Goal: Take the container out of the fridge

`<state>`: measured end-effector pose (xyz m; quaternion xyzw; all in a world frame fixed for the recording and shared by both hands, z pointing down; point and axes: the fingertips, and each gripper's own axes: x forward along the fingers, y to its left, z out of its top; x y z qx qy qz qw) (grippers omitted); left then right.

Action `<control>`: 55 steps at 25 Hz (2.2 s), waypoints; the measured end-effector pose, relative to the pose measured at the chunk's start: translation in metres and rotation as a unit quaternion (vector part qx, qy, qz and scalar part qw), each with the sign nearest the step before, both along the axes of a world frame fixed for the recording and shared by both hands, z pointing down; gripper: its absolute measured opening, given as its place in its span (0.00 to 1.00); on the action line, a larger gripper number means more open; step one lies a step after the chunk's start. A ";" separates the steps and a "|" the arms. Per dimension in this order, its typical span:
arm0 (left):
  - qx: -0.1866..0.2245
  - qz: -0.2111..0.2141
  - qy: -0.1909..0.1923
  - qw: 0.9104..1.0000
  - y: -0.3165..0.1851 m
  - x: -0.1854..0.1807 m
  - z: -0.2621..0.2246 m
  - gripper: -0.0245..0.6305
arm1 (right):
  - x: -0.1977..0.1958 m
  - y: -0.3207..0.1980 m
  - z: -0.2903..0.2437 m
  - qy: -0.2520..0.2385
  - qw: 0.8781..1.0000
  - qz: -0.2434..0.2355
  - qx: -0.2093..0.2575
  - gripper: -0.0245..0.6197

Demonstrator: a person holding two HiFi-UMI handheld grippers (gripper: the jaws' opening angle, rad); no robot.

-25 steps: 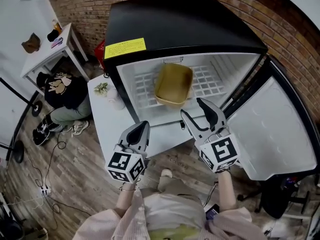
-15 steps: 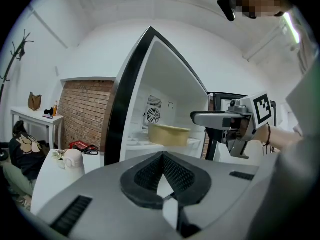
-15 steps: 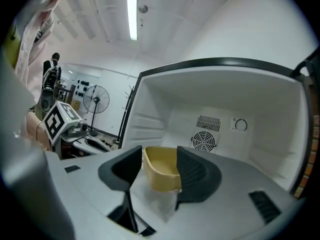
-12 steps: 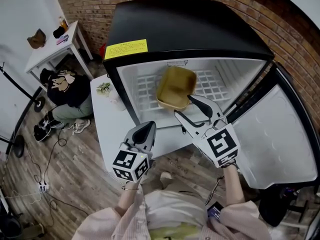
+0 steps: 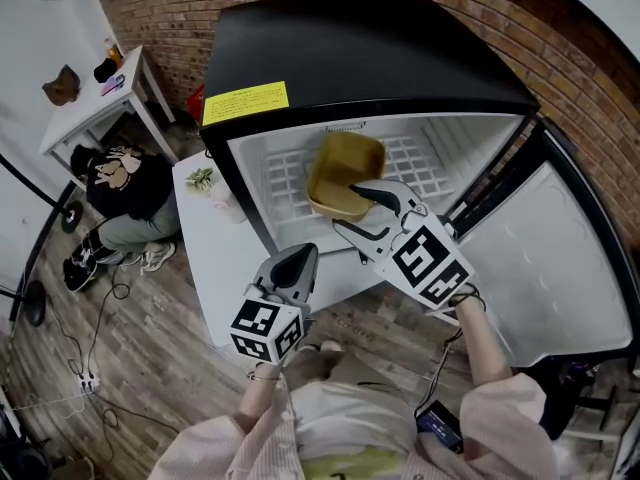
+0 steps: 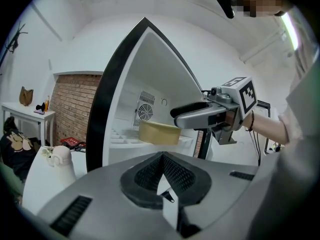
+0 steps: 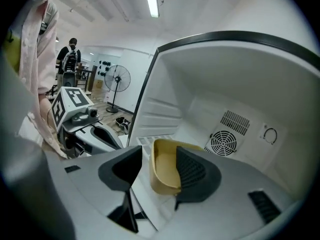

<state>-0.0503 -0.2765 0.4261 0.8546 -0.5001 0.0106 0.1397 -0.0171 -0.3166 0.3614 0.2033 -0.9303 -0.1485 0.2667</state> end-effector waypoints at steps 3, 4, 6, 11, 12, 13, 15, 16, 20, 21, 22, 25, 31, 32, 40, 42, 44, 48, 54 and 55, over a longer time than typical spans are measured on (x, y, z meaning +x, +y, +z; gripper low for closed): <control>-0.003 0.006 0.003 1.000 -0.002 0.001 -0.001 0.03 | -0.004 0.000 0.011 0.051 0.998 -0.015 -0.012 0.37; -0.004 0.009 0.004 1.000 -0.002 0.002 -0.001 0.03 | -0.004 -0.001 0.014 0.069 0.997 -0.018 -0.015 0.37; -0.007 0.015 0.007 1.000 -0.003 0.002 -0.001 0.03 | -0.005 -0.003 0.019 0.102 0.994 -0.021 -0.016 0.37; -0.009 0.024 0.011 1.000 -0.006 0.001 0.000 0.03 | -0.008 -0.006 0.031 0.172 0.984 -0.033 -0.015 0.35; -0.010 0.027 0.011 1.000 -0.006 0.002 0.000 0.03 | -0.008 -0.006 0.033 0.181 0.983 -0.035 -0.015 0.34; -0.010 0.029 0.012 0.999 -0.007 0.002 0.001 0.03 | -0.008 -0.006 0.034 0.188 0.981 -0.035 -0.015 0.32; -0.012 0.032 0.013 0.999 -0.008 0.001 0.001 0.03 | -0.008 -0.006 0.036 0.203 0.978 -0.038 -0.012 0.30; -0.012 0.033 0.013 0.999 -0.008 0.001 0.001 0.03 | -0.009 -0.005 0.038 0.209 0.977 -0.040 -0.011 0.30; -0.012 0.037 0.014 0.999 -0.010 0.000 0.001 0.03 | -0.009 -0.003 0.039 0.225 0.973 -0.049 -0.008 0.21; -0.012 0.038 0.014 0.999 -0.010 0.001 0.001 0.03 | -0.009 -0.003 0.039 0.229 0.972 -0.051 -0.007 0.20; -0.011 0.039 0.014 0.999 -0.011 0.001 0.001 0.03 | -0.008 -0.002 0.039 0.232 0.971 -0.053 -0.005 0.17; -0.012 0.043 0.012 0.999 -0.011 0.003 0.002 0.03 | -0.008 -0.002 0.040 0.240 0.969 -0.054 0.001 0.10; -0.012 0.051 0.012 0.999 -0.010 0.005 0.002 0.03 | -0.006 0.000 0.039 0.242 0.969 -0.051 -0.001 0.09; -0.012 0.052 0.012 0.999 -0.010 0.005 0.002 0.03 | -0.005 0.001 0.039 0.242 0.969 -0.052 -0.001 0.09; -0.010 0.062 0.011 0.998 -0.007 0.011 0.000 0.03 | 0.002 0.006 0.038 0.238 0.970 -0.043 -0.001 0.08; -0.009 0.065 0.010 0.998 -0.006 0.013 -0.001 0.03 | 0.004 0.007 0.037 0.237 0.971 -0.039 0.001 0.08; -0.008 0.068 0.009 0.998 -0.004 0.014 -0.002 0.03 | 0.006 0.008 0.035 0.236 0.971 -0.036 0.002 0.08; -0.008 0.076 0.008 0.997 0.001 0.017 -0.003 0.03 | 0.011 0.013 0.031 0.231 0.973 -0.024 0.005 0.08; -0.004 0.089 0.007 0.996 0.006 0.021 -0.005 0.03 | 0.018 0.023 0.028 0.223 0.975 -0.001 0.008 0.08; -0.003 0.091 0.007 0.996 0.007 0.021 -0.005 0.03 | 0.020 0.025 0.028 0.220 0.975 0.004 0.007 0.08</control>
